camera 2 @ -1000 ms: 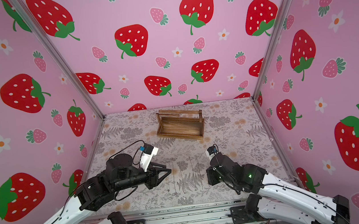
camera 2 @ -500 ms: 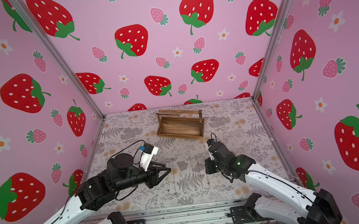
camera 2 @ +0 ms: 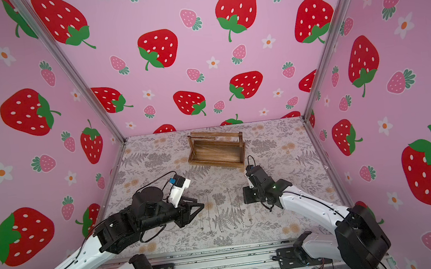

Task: Take the necklace off the jewelry display stand
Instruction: Place the necklace at the center of the board.

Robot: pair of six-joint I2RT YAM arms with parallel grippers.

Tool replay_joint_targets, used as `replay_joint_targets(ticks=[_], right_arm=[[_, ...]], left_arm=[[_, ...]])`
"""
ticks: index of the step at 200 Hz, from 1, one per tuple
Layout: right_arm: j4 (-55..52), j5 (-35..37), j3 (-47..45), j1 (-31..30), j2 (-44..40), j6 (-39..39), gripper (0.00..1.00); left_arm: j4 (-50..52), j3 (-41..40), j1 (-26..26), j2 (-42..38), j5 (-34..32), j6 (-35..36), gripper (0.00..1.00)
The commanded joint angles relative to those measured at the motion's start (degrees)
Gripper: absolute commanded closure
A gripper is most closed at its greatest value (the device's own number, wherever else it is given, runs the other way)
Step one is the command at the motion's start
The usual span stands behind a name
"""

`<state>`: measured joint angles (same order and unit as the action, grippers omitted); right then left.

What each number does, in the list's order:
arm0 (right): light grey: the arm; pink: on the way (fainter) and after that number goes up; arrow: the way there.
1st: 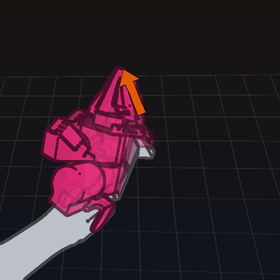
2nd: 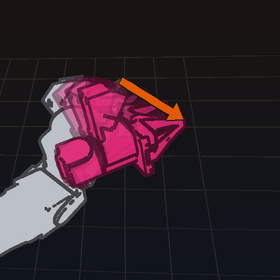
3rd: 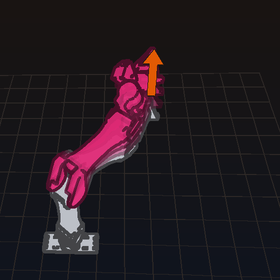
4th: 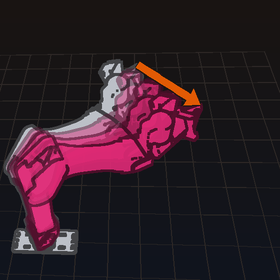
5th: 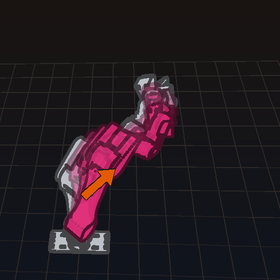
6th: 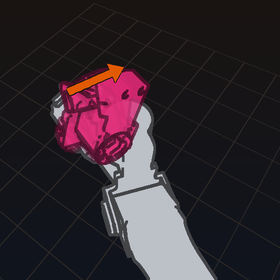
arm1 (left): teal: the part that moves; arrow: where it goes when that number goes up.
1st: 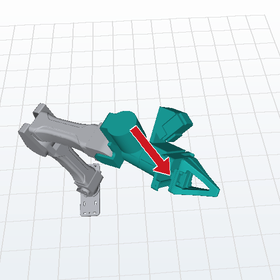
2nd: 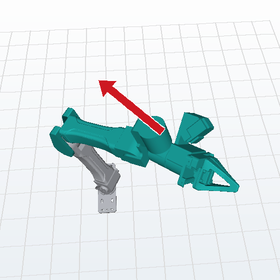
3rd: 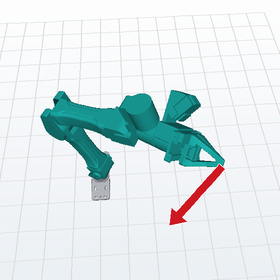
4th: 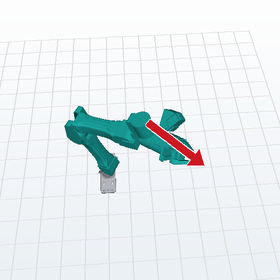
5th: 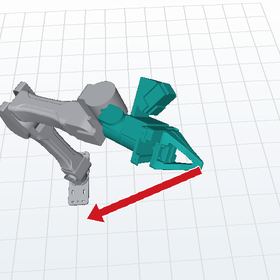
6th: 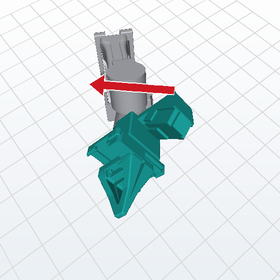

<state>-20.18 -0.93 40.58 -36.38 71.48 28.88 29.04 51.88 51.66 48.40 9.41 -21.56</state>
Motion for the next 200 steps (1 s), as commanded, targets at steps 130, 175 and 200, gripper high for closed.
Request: replay_joint_targets(ticks=[130,175,200], right_arm=[[9.02,-0.70,3.03,3.24,13.82,0.30,1.00],[9.55,-0.41,4.64,3.67,16.45,0.58,1.00],[9.55,-0.13,5.25,4.00,17.63,0.82,1.00]], left_arm=[[0.88,1.71,0.04,3.80,-0.66,3.66,0.56],[0.78,1.30,0.02,3.84,-0.56,3.85,0.56],[0.98,1.42,0.02,4.33,-0.51,4.29,0.56]])
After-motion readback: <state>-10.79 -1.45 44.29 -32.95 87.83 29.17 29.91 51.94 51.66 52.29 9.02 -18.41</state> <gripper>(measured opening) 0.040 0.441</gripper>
